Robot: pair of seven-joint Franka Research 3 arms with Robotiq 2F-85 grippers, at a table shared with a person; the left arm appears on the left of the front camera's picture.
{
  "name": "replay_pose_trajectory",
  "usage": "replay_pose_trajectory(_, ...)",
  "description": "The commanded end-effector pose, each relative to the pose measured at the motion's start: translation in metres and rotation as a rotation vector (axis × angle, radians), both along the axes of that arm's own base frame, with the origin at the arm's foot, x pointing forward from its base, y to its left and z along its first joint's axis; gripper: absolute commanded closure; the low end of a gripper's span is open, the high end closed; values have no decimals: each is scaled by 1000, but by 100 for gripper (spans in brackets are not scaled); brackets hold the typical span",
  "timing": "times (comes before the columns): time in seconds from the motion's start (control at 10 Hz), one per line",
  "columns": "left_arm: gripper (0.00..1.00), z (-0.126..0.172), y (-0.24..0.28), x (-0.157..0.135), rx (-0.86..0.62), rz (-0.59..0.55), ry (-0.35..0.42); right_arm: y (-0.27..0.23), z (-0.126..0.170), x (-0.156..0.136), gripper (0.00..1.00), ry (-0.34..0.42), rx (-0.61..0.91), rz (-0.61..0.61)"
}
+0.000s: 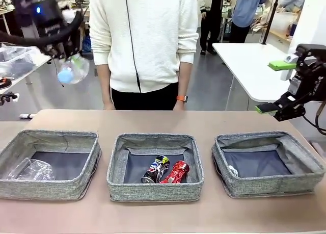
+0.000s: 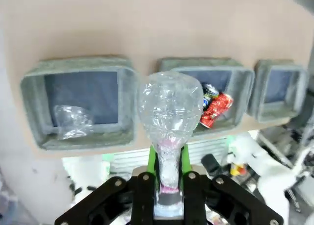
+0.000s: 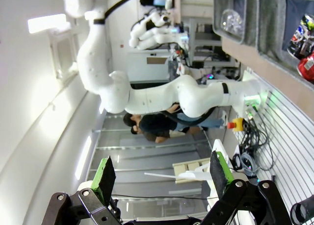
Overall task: Sort the waste into the appropriate baskets.
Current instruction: Pick up the waste item pointed out by the person.
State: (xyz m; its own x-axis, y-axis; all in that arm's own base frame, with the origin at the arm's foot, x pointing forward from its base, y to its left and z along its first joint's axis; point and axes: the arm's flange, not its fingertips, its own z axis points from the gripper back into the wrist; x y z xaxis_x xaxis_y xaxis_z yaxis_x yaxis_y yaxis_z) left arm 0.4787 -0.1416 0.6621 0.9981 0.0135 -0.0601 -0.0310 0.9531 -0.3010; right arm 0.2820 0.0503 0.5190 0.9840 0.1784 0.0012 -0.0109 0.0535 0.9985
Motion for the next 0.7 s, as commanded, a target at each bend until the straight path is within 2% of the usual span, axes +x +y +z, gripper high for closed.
replay_pose_trajectory(0.0, 81, 38, -52, -24, 45, -62, -81, 2, 4, 1, 0, -3, 10, -5)
replay_pose_trajectory(0.1, 81, 65, -100, -36, 16, -82, -14, 2, 4, 1, 0, -3, 10, -5)
replay_pose_trajectory(0.2, 81, 81, -134, -42, 27, 35, 98, 2, 4, 1, 0, -3, 10, -5)
replay_pose_trajectory(0.3, 81, 93, -163, -51, 54, 15, 38, 2, 4, 1, 0, -3, 10, -5)
replay_pose_trajectory(0.4, 81, 105, -186, -64, 107, -37, 19, 2, 4, 1, 0, -3, 10, -5)
replay_pose_trajectory(0.5, 81, 122, -209, -72, 116, 0, -54, 2, 4, 1, 0, -3, 10, -5)
replay_pose_trajectory(0.6, 81, 134, -220, -71, 112, 22, -60, 2, 4, 1, 0, -3, 10, -5)
